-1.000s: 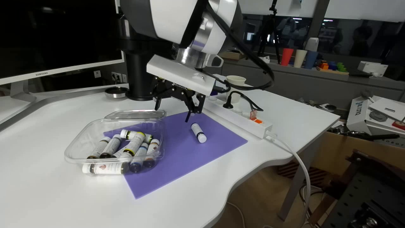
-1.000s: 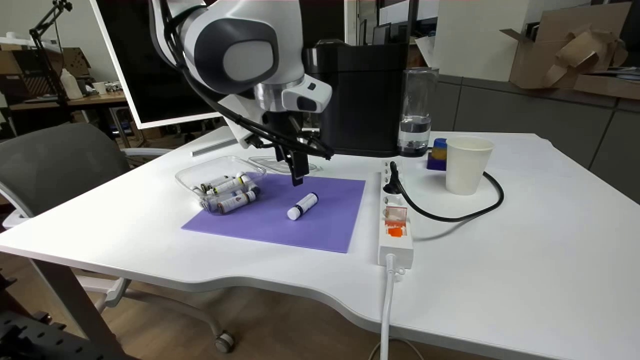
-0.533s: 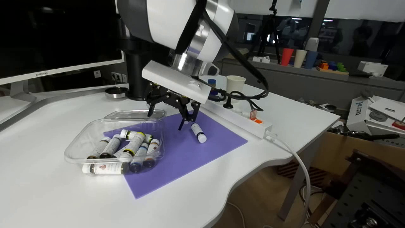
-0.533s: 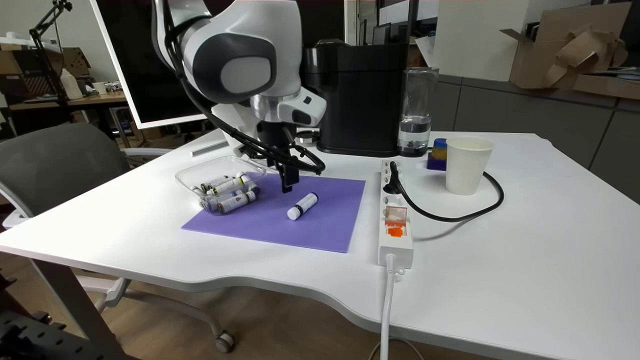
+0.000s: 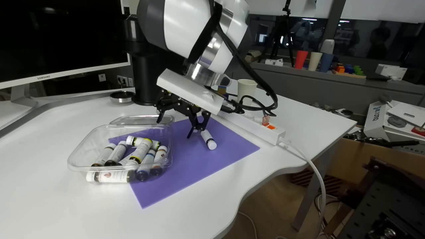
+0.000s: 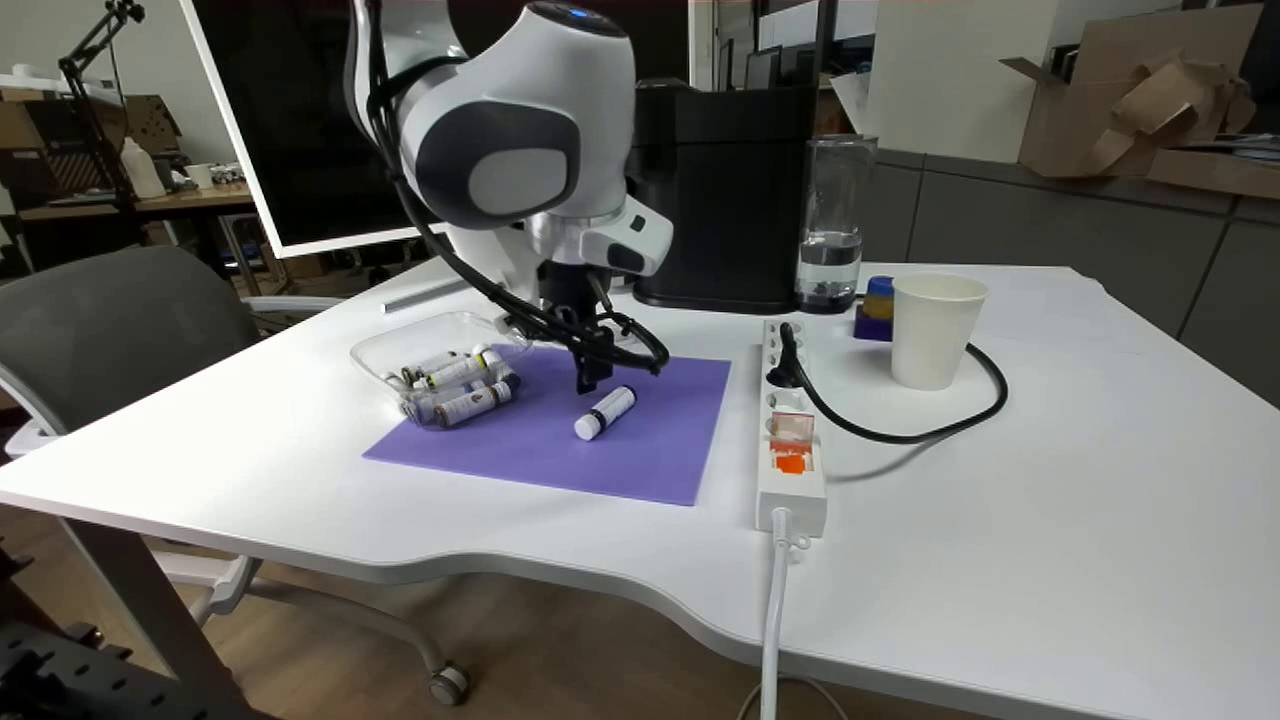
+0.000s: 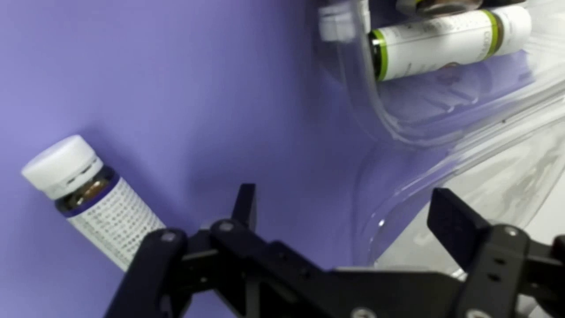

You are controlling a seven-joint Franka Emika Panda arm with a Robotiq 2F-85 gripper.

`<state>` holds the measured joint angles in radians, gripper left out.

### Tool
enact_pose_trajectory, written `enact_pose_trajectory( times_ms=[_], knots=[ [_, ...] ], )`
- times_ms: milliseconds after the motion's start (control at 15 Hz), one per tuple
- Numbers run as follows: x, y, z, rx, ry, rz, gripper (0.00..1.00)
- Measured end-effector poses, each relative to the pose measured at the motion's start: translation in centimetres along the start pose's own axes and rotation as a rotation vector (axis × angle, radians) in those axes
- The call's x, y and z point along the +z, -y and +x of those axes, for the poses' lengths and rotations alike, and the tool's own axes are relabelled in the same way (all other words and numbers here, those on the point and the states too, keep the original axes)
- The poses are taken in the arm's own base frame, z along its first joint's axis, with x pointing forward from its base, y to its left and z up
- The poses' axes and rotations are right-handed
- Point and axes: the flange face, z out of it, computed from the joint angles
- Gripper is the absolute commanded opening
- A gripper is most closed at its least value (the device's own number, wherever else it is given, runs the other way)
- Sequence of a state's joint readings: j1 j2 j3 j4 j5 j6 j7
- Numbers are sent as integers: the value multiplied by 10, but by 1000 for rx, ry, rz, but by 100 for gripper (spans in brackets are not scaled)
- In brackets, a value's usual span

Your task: Close the lid on the clear bowl

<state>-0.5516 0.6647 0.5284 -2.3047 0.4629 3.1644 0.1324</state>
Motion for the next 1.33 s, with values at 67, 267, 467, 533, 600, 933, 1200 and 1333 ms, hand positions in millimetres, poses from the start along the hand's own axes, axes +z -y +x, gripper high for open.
enact_pose_trajectory(
  times_ms=[67, 267, 467, 533, 600, 933, 1200, 1333],
  knots=[
    [0, 2, 2, -6, 0, 14, 100],
    [-2, 8, 7, -25, -1, 52, 100],
    [0, 12, 11, -35, -1, 87, 100],
    [1, 12, 13, -36, 2, 98, 100],
    [3, 12, 14, -37, 7, 111, 100],
    [10, 14, 22, -53, 28, 182, 100],
    [6, 21, 25, -90, 39, 260, 100],
    [1, 24, 28, -120, 37, 301, 100]
  ],
)
